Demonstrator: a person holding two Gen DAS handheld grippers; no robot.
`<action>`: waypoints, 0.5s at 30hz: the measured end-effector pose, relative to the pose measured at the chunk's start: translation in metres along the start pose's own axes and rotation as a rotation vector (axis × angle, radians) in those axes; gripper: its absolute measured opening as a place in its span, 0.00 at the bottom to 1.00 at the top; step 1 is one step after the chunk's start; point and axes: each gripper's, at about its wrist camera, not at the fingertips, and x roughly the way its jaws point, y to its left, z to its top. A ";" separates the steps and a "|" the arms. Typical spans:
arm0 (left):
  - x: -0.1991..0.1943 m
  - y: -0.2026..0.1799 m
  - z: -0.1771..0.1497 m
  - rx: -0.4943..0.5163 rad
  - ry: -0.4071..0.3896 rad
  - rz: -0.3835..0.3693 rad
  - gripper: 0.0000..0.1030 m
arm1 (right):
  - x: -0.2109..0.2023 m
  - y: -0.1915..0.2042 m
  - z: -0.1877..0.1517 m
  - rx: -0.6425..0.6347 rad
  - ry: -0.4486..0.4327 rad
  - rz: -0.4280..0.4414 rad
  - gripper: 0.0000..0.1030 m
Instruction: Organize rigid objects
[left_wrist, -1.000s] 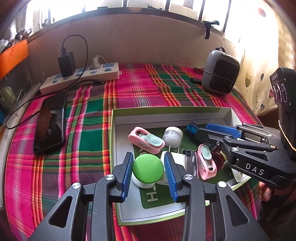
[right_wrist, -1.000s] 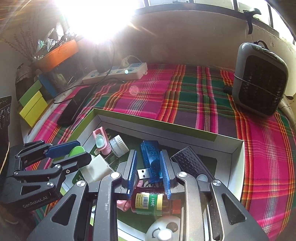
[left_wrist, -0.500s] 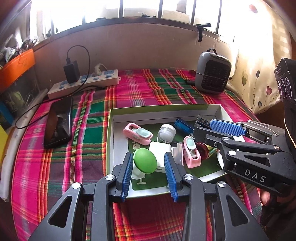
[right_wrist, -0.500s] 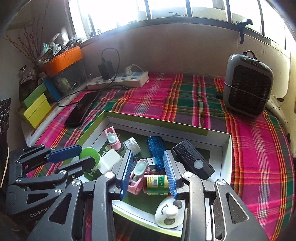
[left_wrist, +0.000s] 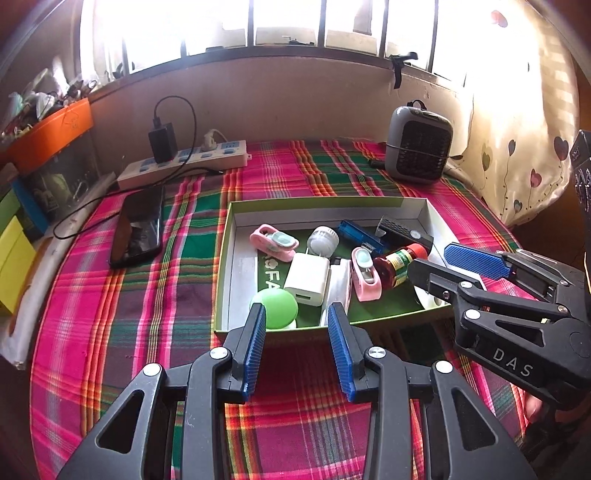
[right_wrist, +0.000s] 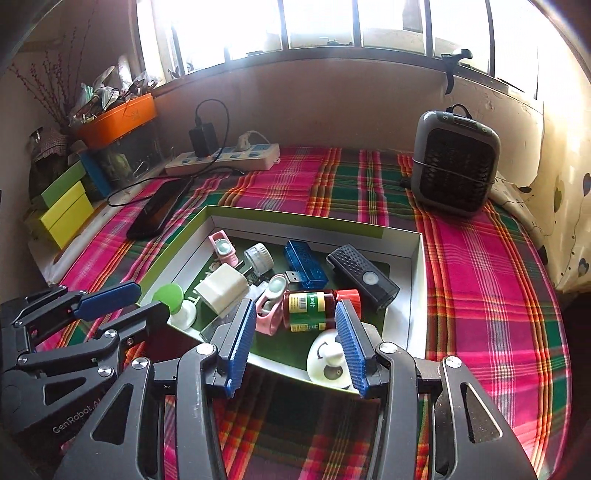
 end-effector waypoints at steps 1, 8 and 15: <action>-0.001 -0.001 -0.003 -0.004 0.000 0.007 0.33 | -0.003 0.000 -0.002 0.001 -0.001 -0.008 0.45; -0.003 -0.005 -0.024 -0.025 0.032 0.021 0.33 | -0.014 0.002 -0.025 0.003 0.018 -0.069 0.45; 0.004 -0.004 -0.048 -0.049 0.079 0.045 0.33 | -0.014 0.003 -0.050 0.015 0.063 -0.095 0.45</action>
